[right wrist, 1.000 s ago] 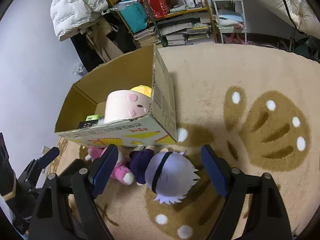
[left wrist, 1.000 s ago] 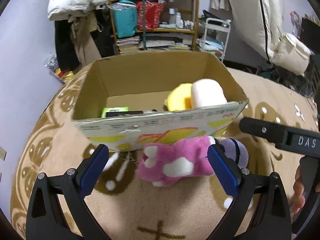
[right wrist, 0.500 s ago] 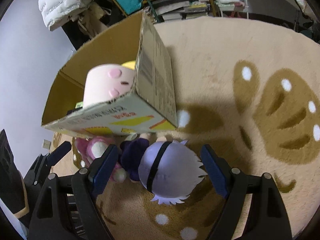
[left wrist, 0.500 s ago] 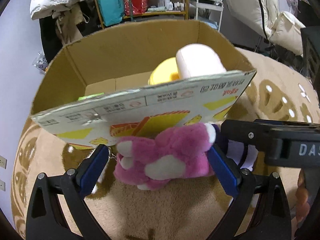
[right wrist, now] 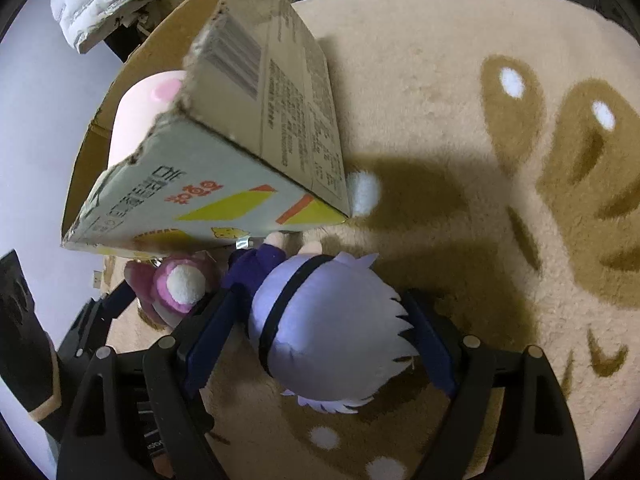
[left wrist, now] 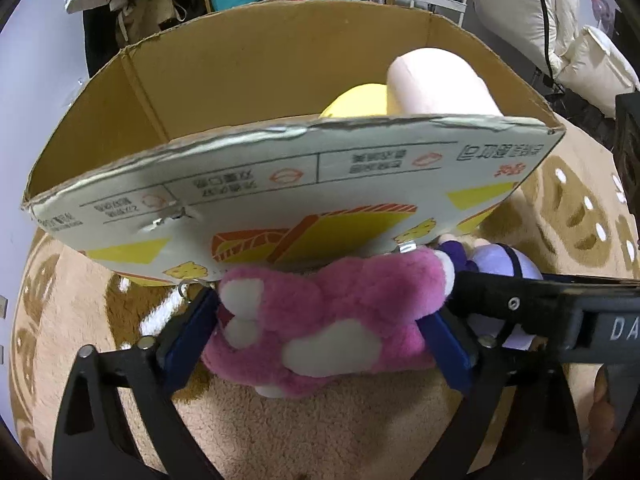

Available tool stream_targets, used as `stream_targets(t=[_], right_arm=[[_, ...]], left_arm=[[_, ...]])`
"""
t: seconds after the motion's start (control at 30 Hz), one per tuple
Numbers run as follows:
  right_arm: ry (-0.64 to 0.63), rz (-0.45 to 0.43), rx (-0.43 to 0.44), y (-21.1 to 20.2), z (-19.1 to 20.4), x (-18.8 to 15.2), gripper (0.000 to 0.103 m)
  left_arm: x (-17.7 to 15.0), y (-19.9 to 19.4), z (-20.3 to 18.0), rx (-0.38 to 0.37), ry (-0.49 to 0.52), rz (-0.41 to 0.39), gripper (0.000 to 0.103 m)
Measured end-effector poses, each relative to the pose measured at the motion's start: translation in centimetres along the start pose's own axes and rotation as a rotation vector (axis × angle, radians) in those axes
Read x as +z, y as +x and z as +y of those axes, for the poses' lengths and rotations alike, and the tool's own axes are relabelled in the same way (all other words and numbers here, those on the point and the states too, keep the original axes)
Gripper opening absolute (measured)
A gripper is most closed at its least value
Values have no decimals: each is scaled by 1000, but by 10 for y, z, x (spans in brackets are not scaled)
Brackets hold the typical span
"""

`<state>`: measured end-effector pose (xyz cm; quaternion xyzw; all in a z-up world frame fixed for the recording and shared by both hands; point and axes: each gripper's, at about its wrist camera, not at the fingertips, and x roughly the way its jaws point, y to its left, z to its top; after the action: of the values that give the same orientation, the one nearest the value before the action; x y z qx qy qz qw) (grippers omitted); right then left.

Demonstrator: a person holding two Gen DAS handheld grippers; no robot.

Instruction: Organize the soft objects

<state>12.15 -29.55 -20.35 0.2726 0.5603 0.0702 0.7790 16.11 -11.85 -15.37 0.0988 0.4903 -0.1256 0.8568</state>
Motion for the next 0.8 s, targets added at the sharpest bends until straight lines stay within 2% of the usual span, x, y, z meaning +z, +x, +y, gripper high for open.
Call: stream_targets(t=[0.13, 0.23, 0.27, 0.33, 0.6, 0.8], right_arm=[[5, 11, 54, 1, -1, 1, 74], [-28, 6, 28, 1, 4, -1, 71], [-31, 2, 27, 1, 6, -2, 66], [-41, -9, 26, -1, 9, -4, 63], [-122, -62, -21, -13, 34, -15, 61], [-154, -145, -21, -36, 47, -31, 61]], left_arm=[[-1, -1, 4, 13, 4, 3, 85], [-2, -4, 6, 13, -2, -5, 82], [-3, -6, 8, 14, -5, -6, 81], [-5, -10, 12, 13, -18, -13, 80], [-14, -35, 28, 51, -79, -58, 80], [-27, -67, 33, 86, -82, -119, 80]])
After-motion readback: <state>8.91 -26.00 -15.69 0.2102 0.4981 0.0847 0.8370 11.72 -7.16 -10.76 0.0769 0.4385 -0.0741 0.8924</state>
